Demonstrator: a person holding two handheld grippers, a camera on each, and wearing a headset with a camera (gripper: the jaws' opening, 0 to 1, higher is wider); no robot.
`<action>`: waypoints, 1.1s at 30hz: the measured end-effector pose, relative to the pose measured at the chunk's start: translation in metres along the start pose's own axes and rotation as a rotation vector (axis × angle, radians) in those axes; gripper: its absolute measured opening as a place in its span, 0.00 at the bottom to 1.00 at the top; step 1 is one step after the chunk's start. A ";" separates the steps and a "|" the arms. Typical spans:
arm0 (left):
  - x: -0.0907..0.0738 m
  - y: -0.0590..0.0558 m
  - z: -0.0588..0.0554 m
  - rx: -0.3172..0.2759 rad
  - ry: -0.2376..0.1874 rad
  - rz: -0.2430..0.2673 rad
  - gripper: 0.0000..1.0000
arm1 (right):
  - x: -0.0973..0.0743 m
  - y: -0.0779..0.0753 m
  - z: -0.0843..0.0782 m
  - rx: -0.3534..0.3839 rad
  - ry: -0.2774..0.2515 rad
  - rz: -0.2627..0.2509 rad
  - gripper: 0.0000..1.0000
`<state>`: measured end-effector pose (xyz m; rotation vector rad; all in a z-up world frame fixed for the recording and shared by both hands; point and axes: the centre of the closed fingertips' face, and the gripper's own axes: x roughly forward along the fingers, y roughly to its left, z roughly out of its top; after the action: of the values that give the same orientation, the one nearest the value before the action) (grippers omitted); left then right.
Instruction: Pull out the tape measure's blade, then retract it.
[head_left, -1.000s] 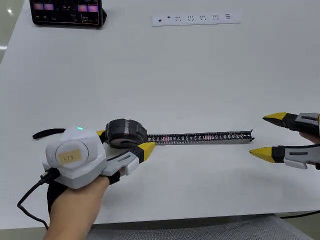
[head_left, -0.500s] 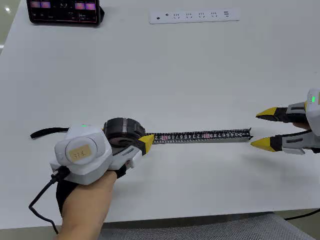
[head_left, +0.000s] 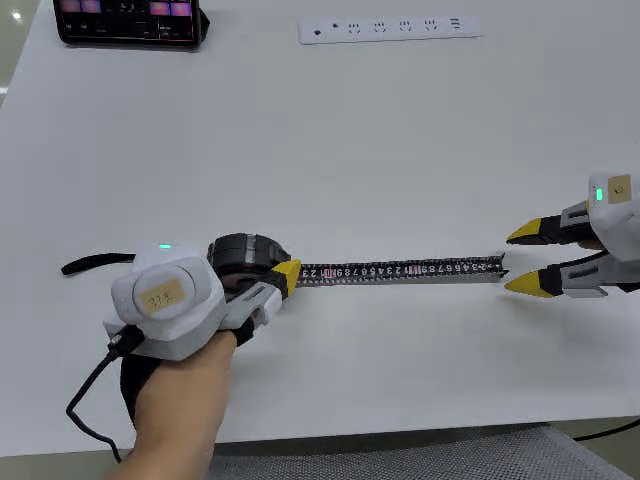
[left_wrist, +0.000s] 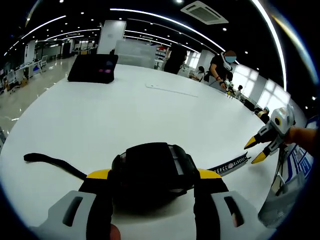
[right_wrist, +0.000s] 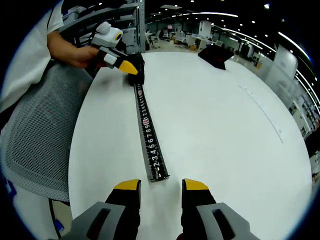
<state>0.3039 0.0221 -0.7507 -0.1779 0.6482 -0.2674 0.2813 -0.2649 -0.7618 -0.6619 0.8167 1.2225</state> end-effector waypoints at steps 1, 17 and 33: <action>0.000 0.000 0.000 0.000 0.001 0.000 0.61 | 0.000 0.000 0.000 0.000 0.003 0.004 0.29; 0.002 0.001 0.000 -0.013 0.007 -0.006 0.61 | 0.014 0.000 0.004 -0.036 0.025 0.065 0.17; 0.002 0.001 0.000 -0.025 0.012 0.002 0.62 | 0.017 -0.001 0.002 -0.071 0.030 0.062 0.11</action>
<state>0.3057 0.0225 -0.7525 -0.1997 0.6640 -0.2585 0.2853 -0.2542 -0.7747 -0.7187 0.8272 1.3045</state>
